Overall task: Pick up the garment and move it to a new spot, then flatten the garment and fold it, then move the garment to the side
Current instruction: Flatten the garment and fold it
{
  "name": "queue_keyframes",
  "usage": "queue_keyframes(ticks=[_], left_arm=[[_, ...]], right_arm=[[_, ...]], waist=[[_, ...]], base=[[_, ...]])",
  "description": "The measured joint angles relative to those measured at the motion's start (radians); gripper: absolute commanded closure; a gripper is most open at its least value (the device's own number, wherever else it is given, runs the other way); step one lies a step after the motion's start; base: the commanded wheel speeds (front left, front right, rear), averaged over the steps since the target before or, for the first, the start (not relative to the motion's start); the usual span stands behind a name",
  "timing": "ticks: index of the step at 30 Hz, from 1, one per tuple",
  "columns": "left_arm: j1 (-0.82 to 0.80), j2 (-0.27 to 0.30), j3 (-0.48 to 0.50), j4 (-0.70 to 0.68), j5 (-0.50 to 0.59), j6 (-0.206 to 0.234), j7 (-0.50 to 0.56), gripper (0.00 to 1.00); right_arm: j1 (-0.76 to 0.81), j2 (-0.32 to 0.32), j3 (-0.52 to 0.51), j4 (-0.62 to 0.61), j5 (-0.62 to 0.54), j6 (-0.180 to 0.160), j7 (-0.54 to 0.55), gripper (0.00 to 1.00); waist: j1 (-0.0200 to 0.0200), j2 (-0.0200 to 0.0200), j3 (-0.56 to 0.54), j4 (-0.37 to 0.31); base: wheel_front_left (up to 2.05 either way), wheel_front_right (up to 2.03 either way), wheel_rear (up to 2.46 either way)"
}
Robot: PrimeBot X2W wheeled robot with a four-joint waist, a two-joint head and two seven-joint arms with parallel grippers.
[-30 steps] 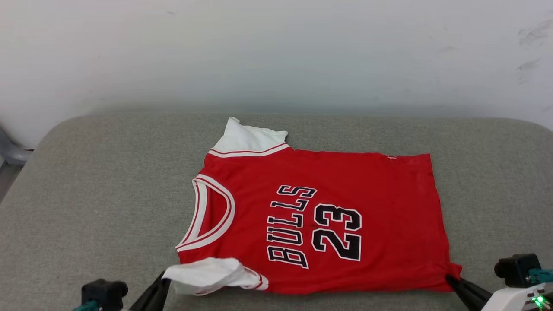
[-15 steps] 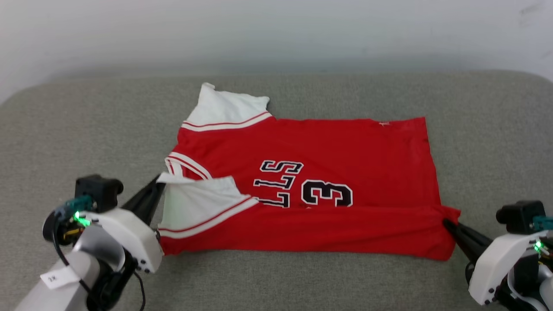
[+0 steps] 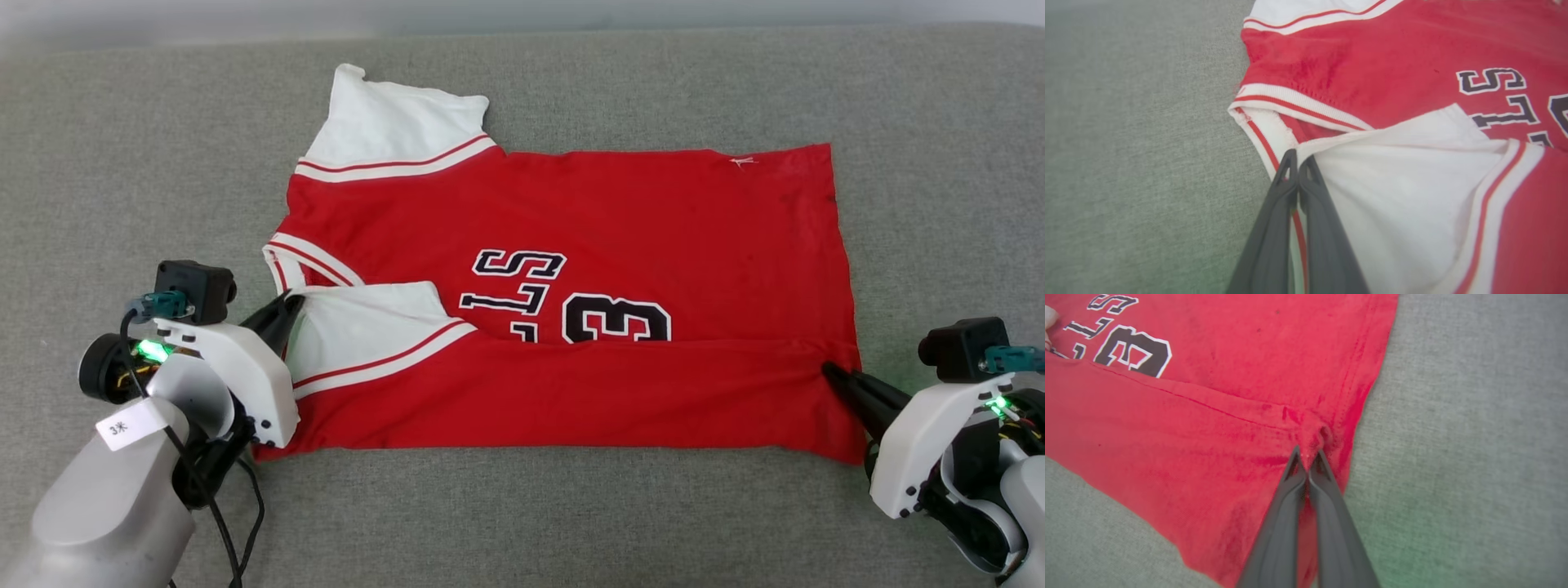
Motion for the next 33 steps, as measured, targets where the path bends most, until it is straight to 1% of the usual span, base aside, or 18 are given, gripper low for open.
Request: queue_keyframes(ticks=[6, 11, 12, 13, 14, 18, 22, 25, 33], left_arm=[[-0.03, -0.021, -0.03, 0.113, -0.004, -0.026, -0.007, 1.0], [-0.053, -0.043, -0.047, 0.172, -0.006, -0.035, -0.03, 1.0], [-0.057, -0.045, -0.05, 0.181, -0.005, -0.036, -0.036, 0.56], [-0.065, -0.047, -0.055, 0.195, -0.001, -0.036, -0.044, 0.03], [-0.073, -0.05, -0.058, 0.204, -0.001, -0.037, -0.046, 0.0], [-0.079, -0.049, -0.076, 0.209, 0.005, -0.042, -0.051, 0.0], [-0.094, -0.032, -0.093, 0.187, -0.01, -0.044, -0.006, 0.0], [-0.095, -0.011, -0.112, 0.161, -0.042, -0.047, 0.085, 0.0], [-0.136, 0.06, -0.176, 0.027, -0.151, -0.049, 0.397, 0.0]], right_arm=[[-0.02, 0.001, 0.02, 0.019, 0.004, 0.0, -0.008, 1.0], [-0.024, 0.002, 0.028, 0.032, 0.01, 0.0, -0.012, 1.0], [-0.024, 0.003, 0.029, 0.034, 0.01, 0.0, -0.012, 0.93], [-0.023, 0.003, 0.028, 0.033, 0.011, 0.0, -0.015, 0.0], [-0.023, 0.003, 0.024, 0.031, 0.011, 0.0, -0.02, 0.0], [-0.009, 0.0, 0.005, 0.007, 0.016, 0.0, -0.026, 0.0], [0.034, -0.006, -0.019, -0.019, 0.015, 0.0, -0.024, 0.0], [0.064, -0.004, -0.037, -0.032, 0.007, 0.0, -0.017, 0.0], [0.107, 0.017, -0.063, -0.058, -0.011, 0.0, 0.011, 0.0]], waist=[[-0.0001, 0.0, 0.007, -0.005], [-0.0002, 0.0, -0.009, -0.003], [-0.0001, 0.0, -0.015, -0.002], [-0.0001, 0.0, -0.021, 0.0], [-0.0001, 0.0, -0.029, 0.001], [-0.0002, 0.0, -0.07, 0.012], [-0.0002, 0.0, -0.12, 0.027], [-0.0003, 0.0, -0.156, 0.039], [-0.0004, 0.0, -0.213, 0.062]], base=[[0.0, 0.0, 0.0], [0.0, 0.0, 0.0], [0.0, 0.0, 0.0], [0.0, 0.0, 0.0], [0.0, 0.0, 0.0], [0.0, 0.0, 0.0], [0.0, 0.0, 0.0], [0.0, 0.0, 0.0], [0.0, 0.0, 0.0]])
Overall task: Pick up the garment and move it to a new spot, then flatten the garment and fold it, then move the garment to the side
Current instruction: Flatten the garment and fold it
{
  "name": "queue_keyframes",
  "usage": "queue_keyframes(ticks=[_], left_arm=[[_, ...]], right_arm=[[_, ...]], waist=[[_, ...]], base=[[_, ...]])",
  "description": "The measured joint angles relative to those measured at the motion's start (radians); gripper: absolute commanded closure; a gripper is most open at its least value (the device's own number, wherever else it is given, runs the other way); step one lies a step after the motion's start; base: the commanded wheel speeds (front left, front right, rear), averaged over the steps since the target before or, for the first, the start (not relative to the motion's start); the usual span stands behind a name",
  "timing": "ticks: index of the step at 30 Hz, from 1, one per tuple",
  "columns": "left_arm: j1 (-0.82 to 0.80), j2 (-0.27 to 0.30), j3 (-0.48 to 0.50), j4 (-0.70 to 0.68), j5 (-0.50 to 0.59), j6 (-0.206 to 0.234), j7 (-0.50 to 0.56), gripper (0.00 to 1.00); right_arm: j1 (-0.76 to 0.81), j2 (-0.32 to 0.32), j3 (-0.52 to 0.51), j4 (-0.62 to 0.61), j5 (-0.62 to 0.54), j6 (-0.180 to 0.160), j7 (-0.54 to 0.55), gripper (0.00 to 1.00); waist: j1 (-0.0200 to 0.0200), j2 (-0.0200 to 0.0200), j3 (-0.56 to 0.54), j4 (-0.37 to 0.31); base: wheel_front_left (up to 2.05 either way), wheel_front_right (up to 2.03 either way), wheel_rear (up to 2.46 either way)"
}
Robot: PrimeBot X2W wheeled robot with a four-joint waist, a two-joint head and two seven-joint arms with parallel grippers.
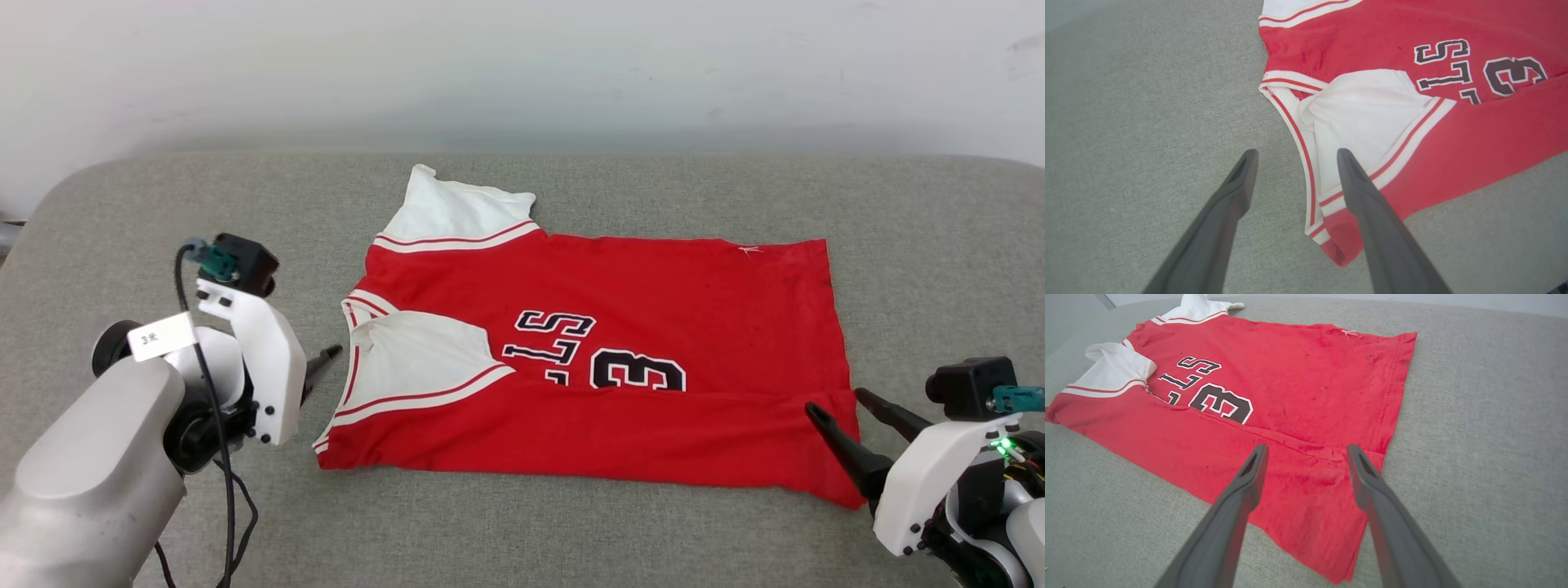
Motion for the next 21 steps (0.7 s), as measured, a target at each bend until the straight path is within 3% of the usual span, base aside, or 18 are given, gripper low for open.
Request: queue_keyframes(ticks=[9, 21], left_arm=[[-0.012, 0.053, -0.085, -0.083, -0.068, 0.0, 0.252, 0.0], [0.023, 0.057, -0.128, 0.001, -0.081, 0.0, 0.296, 0.0]], right_arm=[[0.003, 0.013, -0.011, -0.023, -0.016, 0.0, 0.017, 0.0], [-0.027, 0.026, -0.006, -0.032, -0.023, 0.0, 0.017, 0.0]], waist=[[0.0, 0.0, 0.005, -0.016], [0.0002, 0.0, 0.068, -0.062]], base=[[0.0, 0.0, 0.0], [0.0, 0.0, 0.0]])
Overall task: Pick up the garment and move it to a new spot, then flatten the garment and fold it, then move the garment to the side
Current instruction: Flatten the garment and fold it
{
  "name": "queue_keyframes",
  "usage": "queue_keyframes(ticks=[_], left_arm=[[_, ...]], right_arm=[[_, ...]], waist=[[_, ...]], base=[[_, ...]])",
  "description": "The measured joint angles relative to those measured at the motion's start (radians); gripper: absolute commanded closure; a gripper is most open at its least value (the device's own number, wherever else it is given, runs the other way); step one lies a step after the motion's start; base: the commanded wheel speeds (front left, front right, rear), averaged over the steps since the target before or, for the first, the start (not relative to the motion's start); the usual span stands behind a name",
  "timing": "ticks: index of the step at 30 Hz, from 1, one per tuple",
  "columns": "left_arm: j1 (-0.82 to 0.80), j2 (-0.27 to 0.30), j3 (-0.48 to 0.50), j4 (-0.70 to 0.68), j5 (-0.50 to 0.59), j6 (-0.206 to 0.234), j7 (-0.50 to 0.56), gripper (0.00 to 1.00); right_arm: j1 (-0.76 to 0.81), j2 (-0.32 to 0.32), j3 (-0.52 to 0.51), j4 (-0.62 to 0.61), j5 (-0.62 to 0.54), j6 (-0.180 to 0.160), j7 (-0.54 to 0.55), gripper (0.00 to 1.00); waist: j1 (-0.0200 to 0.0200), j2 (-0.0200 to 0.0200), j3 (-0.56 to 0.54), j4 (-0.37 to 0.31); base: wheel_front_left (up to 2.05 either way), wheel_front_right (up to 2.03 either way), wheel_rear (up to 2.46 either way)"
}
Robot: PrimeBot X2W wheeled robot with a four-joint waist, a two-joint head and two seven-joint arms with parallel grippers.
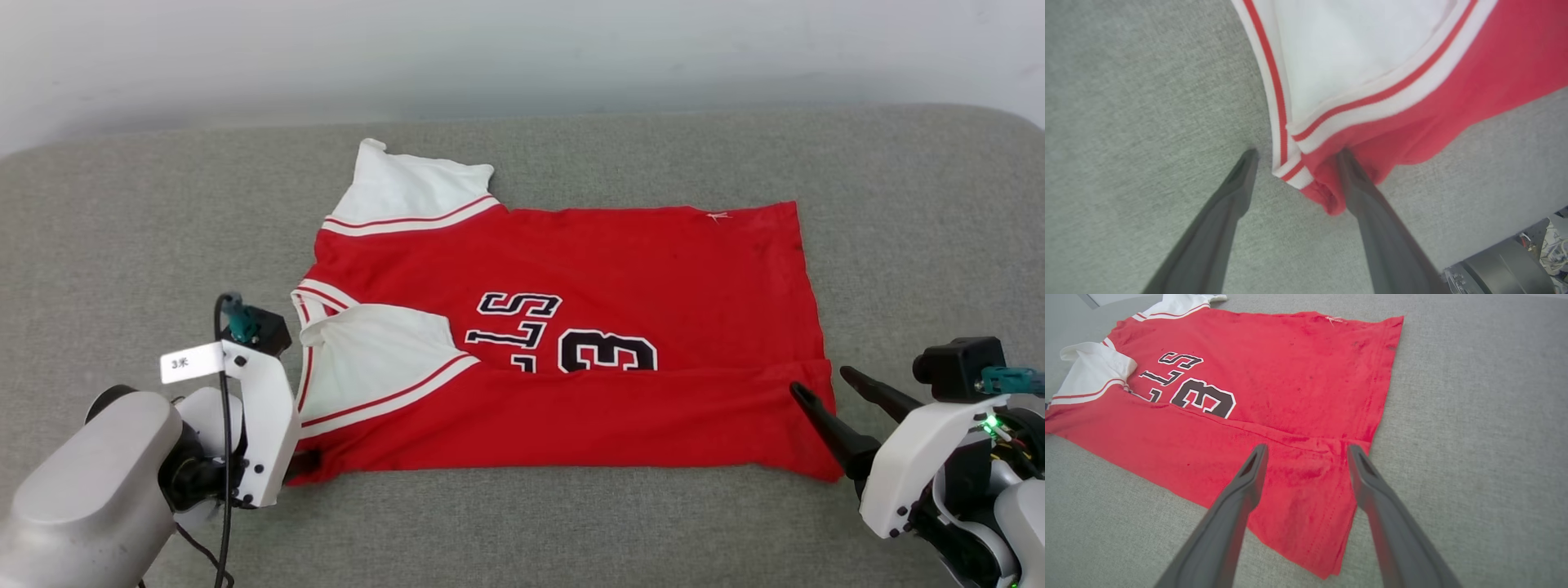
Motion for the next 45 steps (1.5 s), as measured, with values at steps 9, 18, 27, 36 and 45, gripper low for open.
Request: queue_keyframes(ticks=[9, 18, 27, 36, 45], left_arm=[[-0.005, -0.01, -0.022, 0.059, -0.04, -0.002, 0.011, 0.13], [-0.021, -0.016, -0.049, 0.071, -0.091, -0.002, -0.03, 1.0], [-0.046, 0.018, -0.045, -0.024, -0.133, -0.001, -0.139, 1.0], [-0.065, 0.017, -0.061, -0.077, -0.13, -0.001, -0.159, 1.0], [-0.088, 0.012, -0.073, -0.085, -0.108, -0.001, -0.174, 1.0]], right_arm=[[-0.023, 0.003, 0.011, 0.01, 0.0, 0.0, -0.009, 0.0], [-0.068, -0.036, 0.019, -0.005, 0.0, 0.0, 0.031, 0.0], [-0.111, -0.177, 0.038, -0.064, 0.065, 0.0, 0.392, 0.0], [-0.12, -0.158, 0.068, 0.01, 0.077, 0.0, 0.575, 0.0], [-0.147, -0.071, 0.103, 0.167, 0.036, 0.0, 0.54, 0.0]], waist=[[-0.0001, 0.0, 0.038, -0.023], [0.0, 0.0, 0.011, -0.013], [0.0002, 0.0, -0.038, 0.024], [0.0001, 0.0, -0.023, 0.047], [0.0001, -0.0001, 0.021, 0.072]], base=[[0.0, 0.0, 0.0], [0.0, 0.0, 0.0], [0.0, 0.0, 0.0], [0.0, 0.0, 0.0], [0.0, 0.0, 0.0]])
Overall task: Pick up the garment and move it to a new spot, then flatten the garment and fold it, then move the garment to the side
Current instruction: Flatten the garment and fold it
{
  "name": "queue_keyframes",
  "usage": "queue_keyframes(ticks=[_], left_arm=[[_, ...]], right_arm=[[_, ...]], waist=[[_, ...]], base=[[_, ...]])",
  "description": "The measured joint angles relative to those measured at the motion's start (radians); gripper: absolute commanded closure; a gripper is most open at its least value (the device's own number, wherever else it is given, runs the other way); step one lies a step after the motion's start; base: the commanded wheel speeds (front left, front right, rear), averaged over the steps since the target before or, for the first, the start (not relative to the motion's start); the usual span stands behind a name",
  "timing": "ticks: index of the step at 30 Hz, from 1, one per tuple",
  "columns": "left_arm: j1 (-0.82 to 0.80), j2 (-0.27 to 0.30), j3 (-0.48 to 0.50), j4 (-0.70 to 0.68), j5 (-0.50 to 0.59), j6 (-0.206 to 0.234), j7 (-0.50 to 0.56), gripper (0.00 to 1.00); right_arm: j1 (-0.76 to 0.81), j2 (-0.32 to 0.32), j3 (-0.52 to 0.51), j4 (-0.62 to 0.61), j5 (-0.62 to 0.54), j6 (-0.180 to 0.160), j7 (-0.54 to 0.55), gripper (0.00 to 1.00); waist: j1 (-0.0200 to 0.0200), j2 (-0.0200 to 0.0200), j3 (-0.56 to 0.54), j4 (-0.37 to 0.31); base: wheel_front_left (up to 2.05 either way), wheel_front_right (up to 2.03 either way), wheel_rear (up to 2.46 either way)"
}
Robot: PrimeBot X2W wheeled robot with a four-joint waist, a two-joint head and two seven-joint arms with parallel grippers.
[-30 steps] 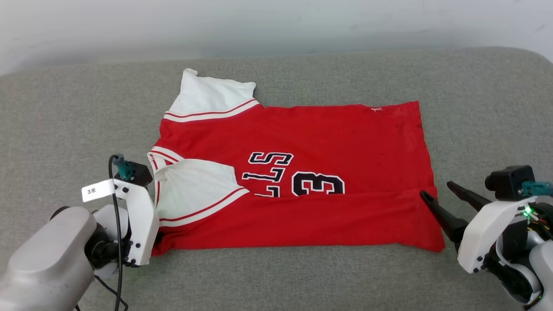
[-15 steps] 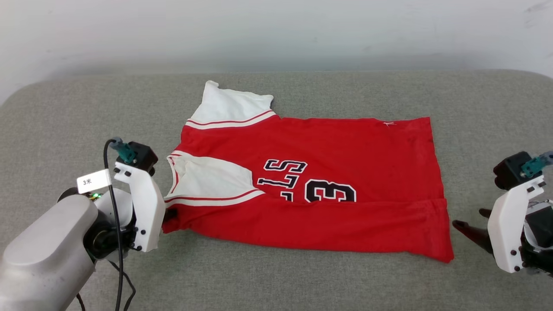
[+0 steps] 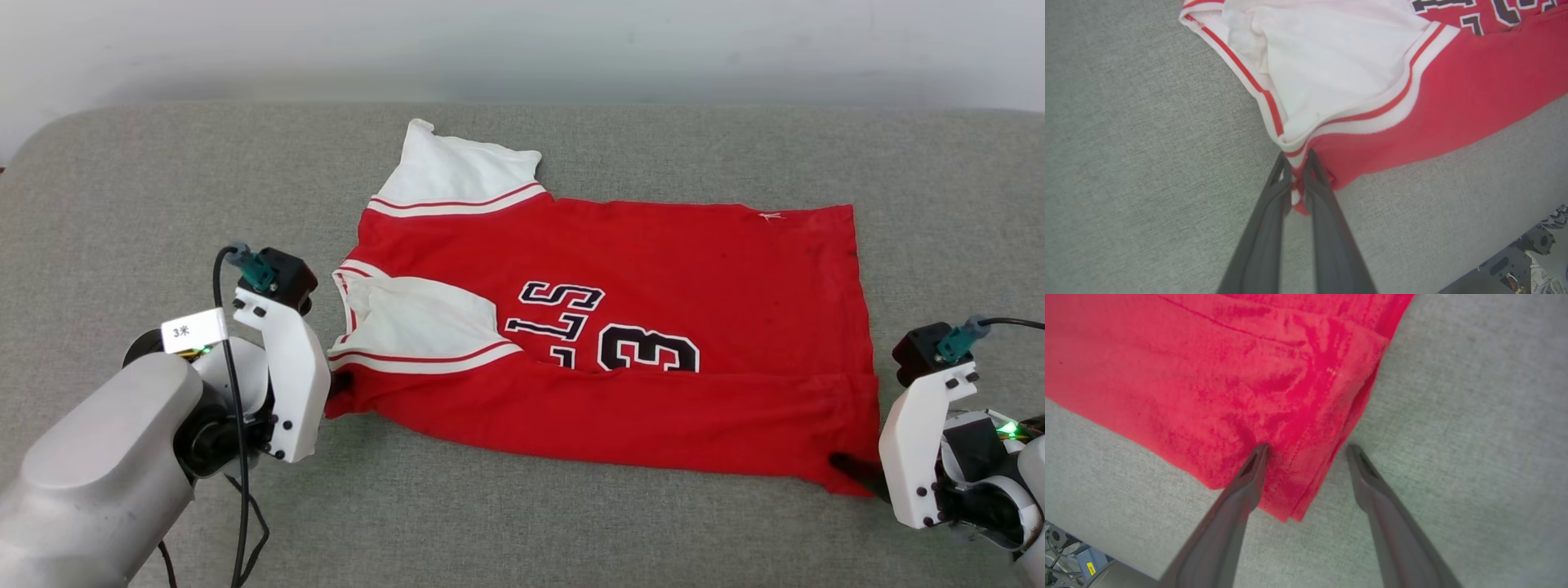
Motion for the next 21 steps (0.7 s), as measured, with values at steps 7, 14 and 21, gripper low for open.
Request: queue_keyframes(ticks=[7, 14, 21], left_arm=[[0.0, -0.014, -0.009, 0.018, -0.002, 0.0, -0.026, 1.0], [0.029, -0.019, -0.012, 0.045, -0.02, 0.0, -0.063, 1.0], [0.088, 0.01, -0.021, 0.032, -0.026, 0.0, -0.115, 1.0]], right_arm=[[-0.007, 0.021, 0.044, 0.079, 0.01, -0.002, -0.07, 0.0], [-0.013, 0.02, 0.09, 0.102, 0.046, 0.0, -0.162, 1.0], [0.029, -0.011, 0.107, 0.073, 0.085, 0.0, -0.253, 1.0]], waist=[[-0.0002, 0.0001, 0.014, 0.009], [-0.0001, 0.0, -0.015, 0.001], [-0.0001, 0.0001, -0.083, -0.01]], base=[[0.0, 0.0, 0.0], [0.0, 0.0, 0.0], [0.0, 0.0, 0.0]])
